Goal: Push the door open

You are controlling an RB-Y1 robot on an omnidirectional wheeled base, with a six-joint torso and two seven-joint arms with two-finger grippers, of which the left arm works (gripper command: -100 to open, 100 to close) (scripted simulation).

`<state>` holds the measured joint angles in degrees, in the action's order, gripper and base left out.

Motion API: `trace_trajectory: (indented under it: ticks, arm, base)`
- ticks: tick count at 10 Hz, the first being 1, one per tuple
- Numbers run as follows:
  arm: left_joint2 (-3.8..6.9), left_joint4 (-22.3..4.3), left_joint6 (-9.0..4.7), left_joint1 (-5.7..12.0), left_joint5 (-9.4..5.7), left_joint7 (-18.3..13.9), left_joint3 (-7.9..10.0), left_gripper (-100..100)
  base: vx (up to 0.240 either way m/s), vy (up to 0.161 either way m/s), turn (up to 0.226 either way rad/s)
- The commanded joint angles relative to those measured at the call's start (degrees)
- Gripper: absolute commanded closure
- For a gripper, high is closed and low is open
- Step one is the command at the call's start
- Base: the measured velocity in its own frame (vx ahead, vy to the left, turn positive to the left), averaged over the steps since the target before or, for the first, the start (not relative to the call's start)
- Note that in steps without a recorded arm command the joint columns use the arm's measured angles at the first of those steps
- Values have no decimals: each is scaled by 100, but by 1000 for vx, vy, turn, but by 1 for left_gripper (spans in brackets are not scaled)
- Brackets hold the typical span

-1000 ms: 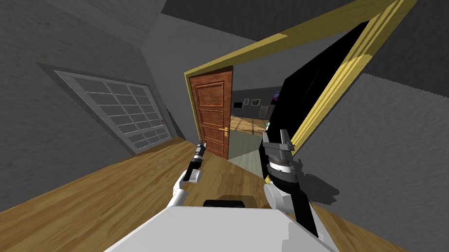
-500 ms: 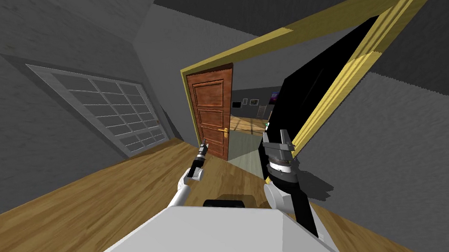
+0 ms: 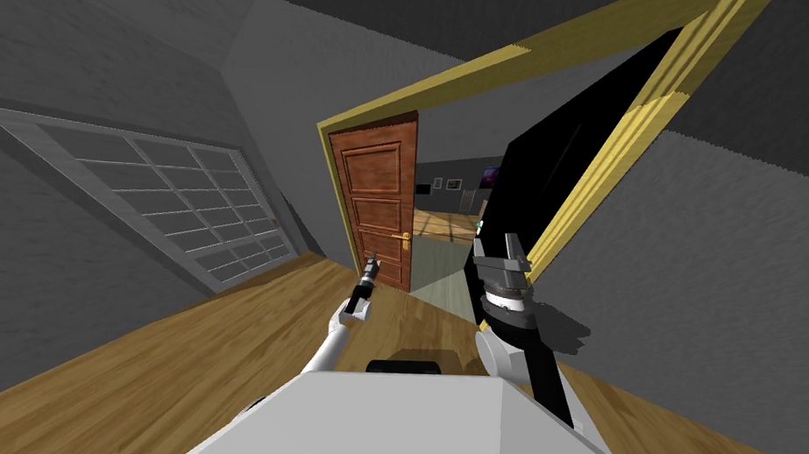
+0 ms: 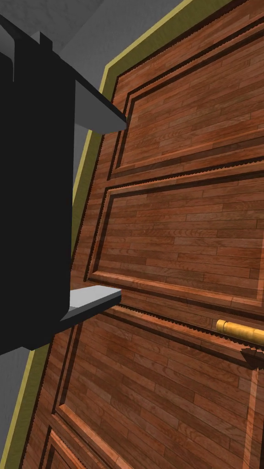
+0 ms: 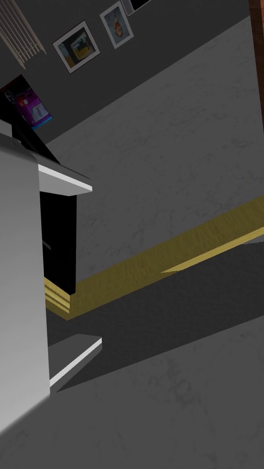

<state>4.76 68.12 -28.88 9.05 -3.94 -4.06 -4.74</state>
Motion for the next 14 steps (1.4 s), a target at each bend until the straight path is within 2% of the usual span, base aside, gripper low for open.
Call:
trace_trajectory:
  ticks: [1,2,3,10,14]
  arm:
    - [-14,-286,11,207,10,-10,-24,-100]
    - [-24,-464,22,317,17,-15,-42,-100]
    - [-24,-500,22,317,17,-15,-42,-100]
    - [-105,-1624,94,1040,62,-48,-158,-100]
    - [-163,-2169,127,1384,83,-64,-213,-100]
  base:
    - [91,55,-79]
    - [98,46,-64]
    - [65,31,-16]
    - [76,50,-58]
    - [80,47,-53]
